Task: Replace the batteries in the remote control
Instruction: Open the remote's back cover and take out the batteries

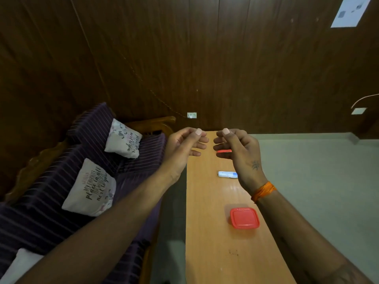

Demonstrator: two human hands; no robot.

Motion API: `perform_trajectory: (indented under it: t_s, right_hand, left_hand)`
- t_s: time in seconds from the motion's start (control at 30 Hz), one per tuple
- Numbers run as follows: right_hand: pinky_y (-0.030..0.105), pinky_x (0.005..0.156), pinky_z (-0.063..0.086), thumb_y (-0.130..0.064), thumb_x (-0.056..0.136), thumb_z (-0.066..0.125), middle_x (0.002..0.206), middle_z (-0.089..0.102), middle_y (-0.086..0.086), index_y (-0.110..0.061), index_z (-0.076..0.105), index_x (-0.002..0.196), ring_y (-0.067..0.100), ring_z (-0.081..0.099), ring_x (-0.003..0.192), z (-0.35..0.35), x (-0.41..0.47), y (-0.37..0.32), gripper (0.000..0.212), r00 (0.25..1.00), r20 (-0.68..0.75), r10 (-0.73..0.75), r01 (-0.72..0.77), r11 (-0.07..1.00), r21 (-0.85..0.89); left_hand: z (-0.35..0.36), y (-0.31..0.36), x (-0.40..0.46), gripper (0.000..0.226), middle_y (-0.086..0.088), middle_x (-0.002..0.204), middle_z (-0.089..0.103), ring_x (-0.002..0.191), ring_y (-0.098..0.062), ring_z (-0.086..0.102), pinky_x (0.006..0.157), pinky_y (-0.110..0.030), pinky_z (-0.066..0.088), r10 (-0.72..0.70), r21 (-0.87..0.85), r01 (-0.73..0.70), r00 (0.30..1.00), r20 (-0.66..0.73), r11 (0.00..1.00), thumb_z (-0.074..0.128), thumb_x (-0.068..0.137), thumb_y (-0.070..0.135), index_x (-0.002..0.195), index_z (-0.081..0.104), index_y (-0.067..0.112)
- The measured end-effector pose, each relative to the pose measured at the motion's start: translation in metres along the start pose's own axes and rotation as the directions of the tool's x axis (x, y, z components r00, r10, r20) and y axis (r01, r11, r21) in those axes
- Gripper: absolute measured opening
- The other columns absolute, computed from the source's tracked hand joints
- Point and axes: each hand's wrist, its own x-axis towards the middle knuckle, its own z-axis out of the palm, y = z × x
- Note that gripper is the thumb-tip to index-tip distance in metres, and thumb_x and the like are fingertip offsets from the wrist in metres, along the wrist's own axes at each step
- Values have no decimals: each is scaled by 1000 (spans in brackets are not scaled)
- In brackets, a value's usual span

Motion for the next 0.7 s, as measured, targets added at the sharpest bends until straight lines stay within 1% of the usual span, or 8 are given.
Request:
perform_trajectory:
  t_s: [0.07,0.2,0.27,0.37,0.47,0.57,0.7]
  right_hand:
    - [32,70,65,-32,107,54,88,77,-1,-11,76,101,20,77,85,2,14,13,30,1000,-17,15,-15,1000,-12]
    - [36,72,65,-31,107,54,91,77,5,-8,75,103,21,77,85,6,45,41,32,997,-54,56,-57,998,-31]
    - [38,73,66,-32,107,53,92,77,6,-8,75,103,22,76,86,9,65,56,32,994,-87,69,-74,996,-49]
    - [43,74,67,-33,107,53,94,77,6,-8,75,99,23,76,86,19,99,80,34,982,-163,100,-110,992,-57]
    - [47,76,67,-32,107,53,93,76,8,-9,75,100,24,76,85,34,133,101,33,964,-229,138,-157,985,-68]
    - [46,76,67,-31,107,53,91,76,8,-8,75,100,24,76,84,48,165,112,32,941,-294,167,-192,980,-57]
    - [43,75,67,-29,107,53,90,76,7,-8,75,102,23,76,83,54,196,121,31,904,-383,192,-224,974,-41]
  left_hand:
    - [5,-13,19,61,-6,104,80,96,-24,77,79,-36,63,-12,1,12,1000,21,1000,60,84,61,113,73,10]
    - [13,-44,63,35,-5,104,80,97,-23,77,81,-38,63,-61,-4,61,996,72,998,60,102,41,113,74,11]
    - [15,-60,90,29,-4,104,80,97,-23,77,82,-39,63,-73,10,72,991,112,997,58,105,36,112,74,12]
    - [16,-83,136,28,-4,104,80,97,-23,77,84,-42,63,-86,17,84,977,197,996,57,105,33,112,73,11]
    - [16,-100,183,27,-4,103,80,97,-23,76,84,-39,63,-124,23,122,953,277,992,57,106,31,111,73,11]
    - [16,-112,226,27,-5,102,79,98,-24,76,85,-39,63,-141,28,141,922,360,990,56,106,31,109,74,11]
    - [20,-120,278,29,-5,103,80,99,-23,76,86,-39,63,-143,36,142,880,454,989,57,106,32,112,74,10]
